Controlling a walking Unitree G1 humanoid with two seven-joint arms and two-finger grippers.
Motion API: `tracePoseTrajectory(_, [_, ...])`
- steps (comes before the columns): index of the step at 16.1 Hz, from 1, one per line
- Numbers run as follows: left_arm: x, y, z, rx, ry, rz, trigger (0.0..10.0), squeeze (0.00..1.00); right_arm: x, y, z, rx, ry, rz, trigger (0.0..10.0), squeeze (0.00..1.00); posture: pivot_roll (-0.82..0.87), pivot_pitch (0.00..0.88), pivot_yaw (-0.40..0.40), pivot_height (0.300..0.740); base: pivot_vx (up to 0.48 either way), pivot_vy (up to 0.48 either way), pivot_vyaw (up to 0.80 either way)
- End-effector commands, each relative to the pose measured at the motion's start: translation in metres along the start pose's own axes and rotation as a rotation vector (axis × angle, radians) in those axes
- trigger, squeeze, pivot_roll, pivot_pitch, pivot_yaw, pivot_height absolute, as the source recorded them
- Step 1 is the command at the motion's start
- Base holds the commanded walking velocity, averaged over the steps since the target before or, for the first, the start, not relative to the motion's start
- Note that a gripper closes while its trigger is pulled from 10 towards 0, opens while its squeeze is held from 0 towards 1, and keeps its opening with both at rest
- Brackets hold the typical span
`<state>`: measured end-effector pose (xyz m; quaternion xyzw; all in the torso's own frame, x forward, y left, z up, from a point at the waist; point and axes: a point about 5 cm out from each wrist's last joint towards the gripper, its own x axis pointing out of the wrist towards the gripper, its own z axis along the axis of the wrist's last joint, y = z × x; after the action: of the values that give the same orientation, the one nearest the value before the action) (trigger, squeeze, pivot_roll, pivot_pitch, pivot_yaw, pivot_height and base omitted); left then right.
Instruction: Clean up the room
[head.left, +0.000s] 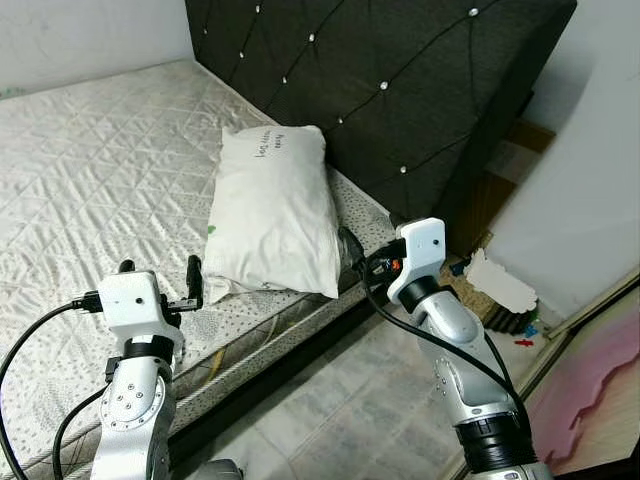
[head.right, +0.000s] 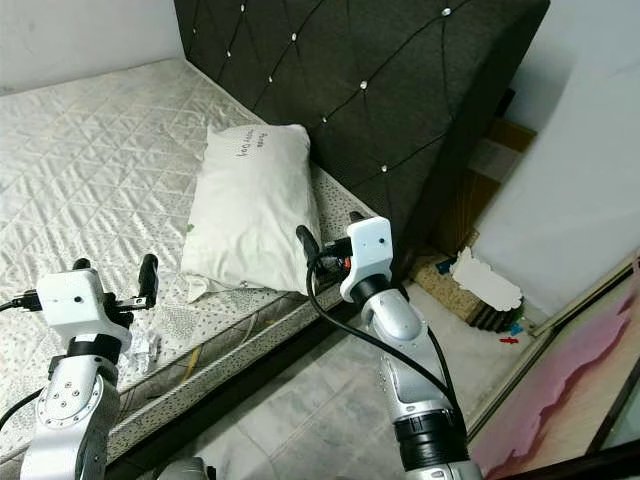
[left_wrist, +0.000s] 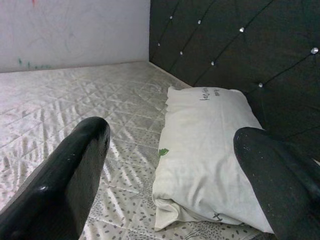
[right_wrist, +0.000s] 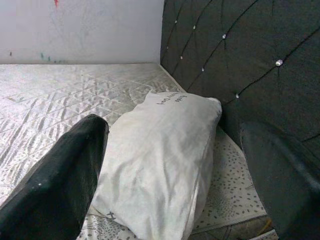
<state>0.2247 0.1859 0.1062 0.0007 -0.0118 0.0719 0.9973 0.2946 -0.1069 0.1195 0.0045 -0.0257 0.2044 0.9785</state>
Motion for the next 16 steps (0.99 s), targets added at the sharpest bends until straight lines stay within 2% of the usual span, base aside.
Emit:
tracePoseTrajectory(1, [0.001, -0.002, 0.005, -0.002, -0.023, -0.016, 10.0, 0.00, 0.002, 0.000, 0.003, -0.011, -0.002, 0.019, 10.0, 0.00, -0.01, 0.000, -0.093, 0.740, 0.000, 0.000, 0.00])
tracePoseTrajectory(3, [0.002, -0.002, 0.005, -0.003, -0.024, -0.016, 10.0, 0.00, 0.001, 0.001, 0.002, -0.021, 0.007, 0.035, 10.0, 0.00, -0.01, 0.000, -0.093, 0.740, 0.000, 0.000, 0.00])
tracePoseTrajectory(5, [0.001, -0.002, 0.006, -0.005, -0.027, -0.018, 10.0, 0.00, 0.001, -0.007, 0.002, 0.048, -0.001, -0.020, 10.0, 0.00, -0.01, 0.000, -0.094, 0.740, 0.253, 0.000, 0.00])
tracePoseTrajectory(6, [0.001, -0.003, 0.006, -0.006, -0.027, -0.018, 10.0, 0.00, 0.002, -0.010, 0.002, 0.048, 0.005, -0.042, 10.0, 0.00, -0.01, 0.000, -0.095, 0.740, 0.255, 0.000, 0.00])
tracePoseTrajectory(7, [0.001, -0.002, 0.005, -0.006, -0.024, -0.016, 10.0, 0.00, 0.002, -0.012, 0.002, 0.007, 0.018, -0.054, 10.0, 0.00, -0.01, 0.000, -0.095, 0.740, 0.255, 0.000, 0.00])
tracePoseTrajectory(8, [0.000, -0.002, 0.005, -0.004, -0.023, -0.017, 10.0, 0.00, 0.003, -0.011, 0.004, -0.074, 0.006, -0.044, 10.0, 0.00, -0.01, 0.000, -0.095, 0.740, 0.259, 0.000, 0.00])
tracePoseTrajectory(9, [0.000, -0.002, 0.005, -0.003, -0.022, -0.017, 10.0, 0.00, 0.004, -0.011, 0.006, -0.079, -0.011, -0.036, 10.0, 0.00, -0.01, 0.000, -0.095, 0.740, 0.266, 0.000, 0.00])
tracePoseTrajectory(11, [0.000, -0.002, 0.005, -0.004, -0.023, -0.018, 10.0, 0.00, 0.007, -0.014, 0.011, -0.059, -0.030, -0.029, 10.0, 0.00, -0.01, 0.000, -0.095, 0.740, 0.283, 0.000, 0.00])
tracePoseTrajectory(13, [0.001, -0.003, 0.005, -0.007, -0.023, -0.024, 10.0, 0.00, 0.005, -0.015, 0.007, -0.031, 0.005, -0.043, 10.0, 0.00, -0.01, 0.000, -0.094, 0.740, 0.285, 0.000, 0.00])
tracePoseTrajectory(16, [0.000, -0.002, 0.005, -0.006, -0.021, -0.022, 10.0, 0.00, 0.002, -0.014, 0.004, 0.017, 0.004, -0.029, 10.0, 0.00, -0.01, 0.000, -0.095, 0.740, 0.285, 0.000, 0.00])
